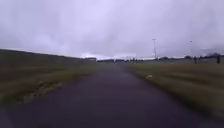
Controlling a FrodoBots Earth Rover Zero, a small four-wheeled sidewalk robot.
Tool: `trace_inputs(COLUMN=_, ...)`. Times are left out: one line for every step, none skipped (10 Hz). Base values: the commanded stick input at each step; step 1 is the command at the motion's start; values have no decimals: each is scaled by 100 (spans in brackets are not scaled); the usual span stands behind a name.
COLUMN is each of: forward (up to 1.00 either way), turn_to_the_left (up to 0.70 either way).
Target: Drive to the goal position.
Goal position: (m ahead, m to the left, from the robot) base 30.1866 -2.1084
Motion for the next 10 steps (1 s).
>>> trace_inputs(forward=100, turn_to_the_left=0)
trace_inputs(forward=100, turn_to_the_left=0)
trace_inputs(forward=100, turn_to_the_left=0)
trace_inputs(forward=100, turn_to_the_left=0)
trace_inputs(forward=100, turn_to_the_left=0)
trace_inputs(forward=100, turn_to_the_left=0)
trace_inputs(forward=100, turn_to_the_left=0)
trace_inputs(forward=100, turn_to_the_left=0)
trace_inputs(forward=100, turn_to_the_left=0)
trace_inputs(forward=100, turn_to_the_left=0)
